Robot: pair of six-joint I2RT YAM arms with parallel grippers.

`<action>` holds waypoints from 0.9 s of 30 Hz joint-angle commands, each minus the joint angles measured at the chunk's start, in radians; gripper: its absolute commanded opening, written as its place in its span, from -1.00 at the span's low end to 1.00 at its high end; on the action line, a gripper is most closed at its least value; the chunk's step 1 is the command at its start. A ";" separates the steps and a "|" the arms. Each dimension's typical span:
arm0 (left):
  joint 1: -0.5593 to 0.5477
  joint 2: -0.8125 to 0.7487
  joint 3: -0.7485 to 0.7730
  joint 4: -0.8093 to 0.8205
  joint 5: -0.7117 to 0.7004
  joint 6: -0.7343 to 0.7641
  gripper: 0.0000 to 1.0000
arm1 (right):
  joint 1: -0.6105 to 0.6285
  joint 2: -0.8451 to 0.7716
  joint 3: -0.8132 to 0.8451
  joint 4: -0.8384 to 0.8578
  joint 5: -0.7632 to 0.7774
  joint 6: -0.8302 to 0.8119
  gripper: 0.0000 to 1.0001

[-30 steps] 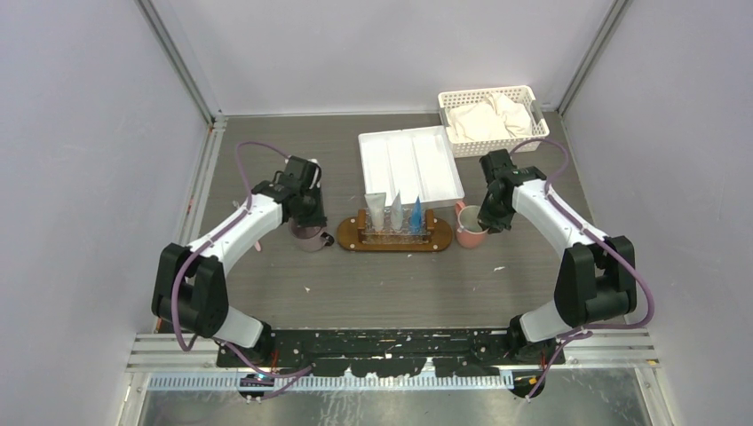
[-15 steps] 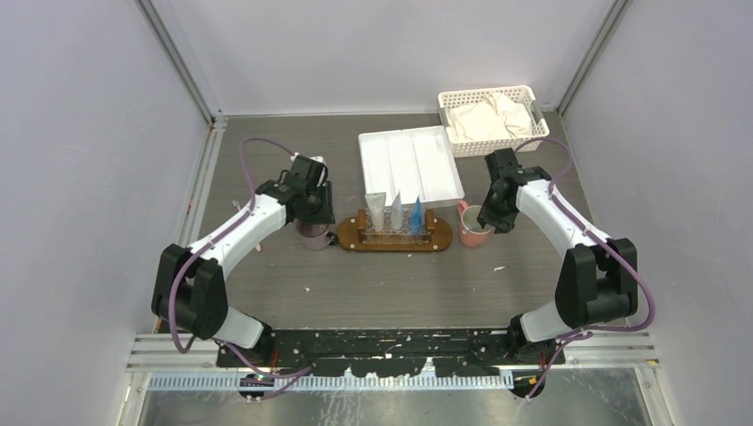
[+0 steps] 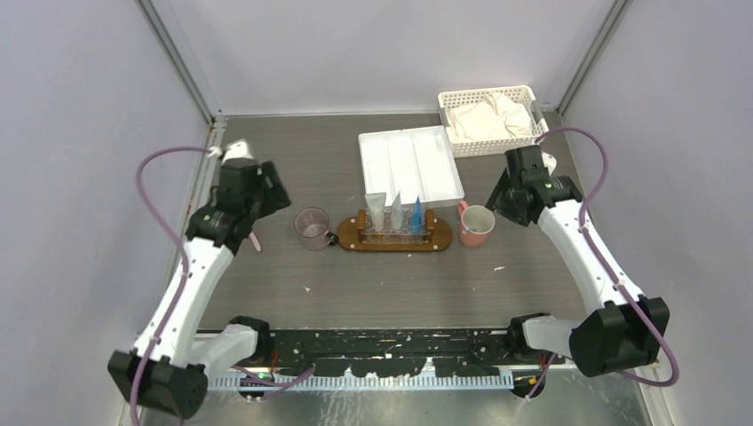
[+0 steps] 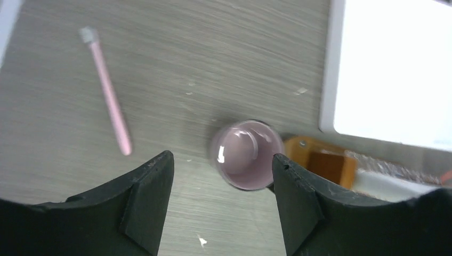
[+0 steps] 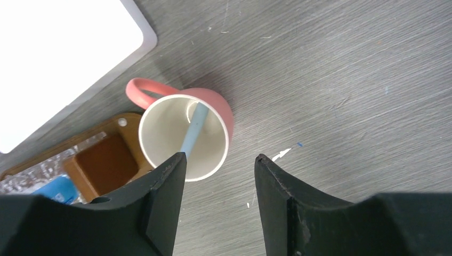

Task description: Prepare toiletry sets of a toothbrush and toothpaste on the tray

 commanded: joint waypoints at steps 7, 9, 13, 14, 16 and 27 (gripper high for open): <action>0.213 -0.088 -0.297 0.018 -0.070 -0.090 0.32 | 0.095 -0.097 0.003 0.055 -0.088 0.015 0.10; 0.213 -0.041 -0.296 0.021 -0.092 -0.097 0.32 | 0.136 -0.105 -0.009 0.076 -0.080 0.007 0.09; 0.221 0.080 -0.257 0.063 -0.156 -0.090 0.30 | 0.203 -0.115 -0.054 0.127 -0.085 0.001 0.08; 0.223 0.119 -0.241 0.075 -0.157 -0.093 0.30 | 0.214 -0.118 -0.065 0.145 -0.095 0.003 0.07; 0.246 0.221 -0.183 0.097 -0.135 -0.094 0.29 | 0.226 -0.117 -0.095 0.175 -0.126 0.006 0.07; 0.351 0.591 0.070 0.142 -0.086 -0.053 0.26 | 0.240 -0.118 -0.217 0.248 -0.194 -0.009 0.06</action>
